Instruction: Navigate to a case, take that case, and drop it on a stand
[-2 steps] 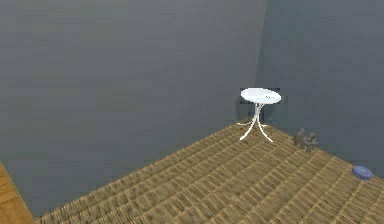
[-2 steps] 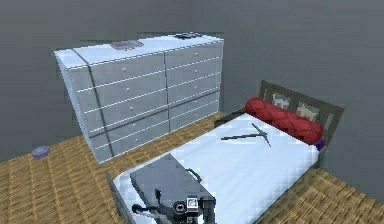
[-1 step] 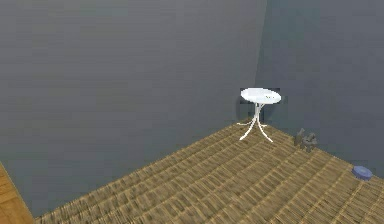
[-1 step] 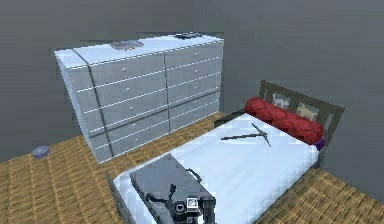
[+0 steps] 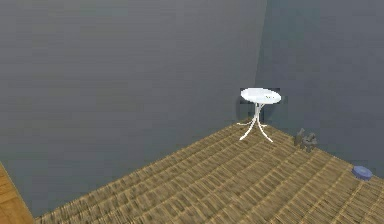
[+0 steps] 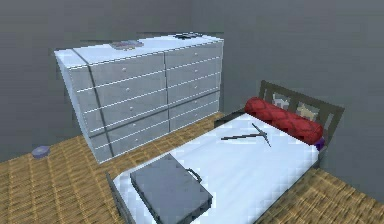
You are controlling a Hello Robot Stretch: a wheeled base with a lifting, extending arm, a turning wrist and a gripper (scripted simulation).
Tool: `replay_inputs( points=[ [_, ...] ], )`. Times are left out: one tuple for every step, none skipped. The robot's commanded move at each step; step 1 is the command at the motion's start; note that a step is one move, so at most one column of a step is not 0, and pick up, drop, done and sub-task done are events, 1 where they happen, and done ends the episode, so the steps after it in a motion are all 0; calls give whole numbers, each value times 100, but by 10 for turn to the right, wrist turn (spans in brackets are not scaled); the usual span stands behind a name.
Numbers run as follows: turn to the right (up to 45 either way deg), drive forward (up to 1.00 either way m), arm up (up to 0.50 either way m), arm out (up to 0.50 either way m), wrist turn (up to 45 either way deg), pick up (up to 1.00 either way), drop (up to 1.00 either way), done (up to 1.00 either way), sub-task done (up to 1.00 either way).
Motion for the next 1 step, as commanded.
replay_inputs(
  points=[
    [0, 0, 0, 0, 0, 100, 0, 0, 0]
  ],
)
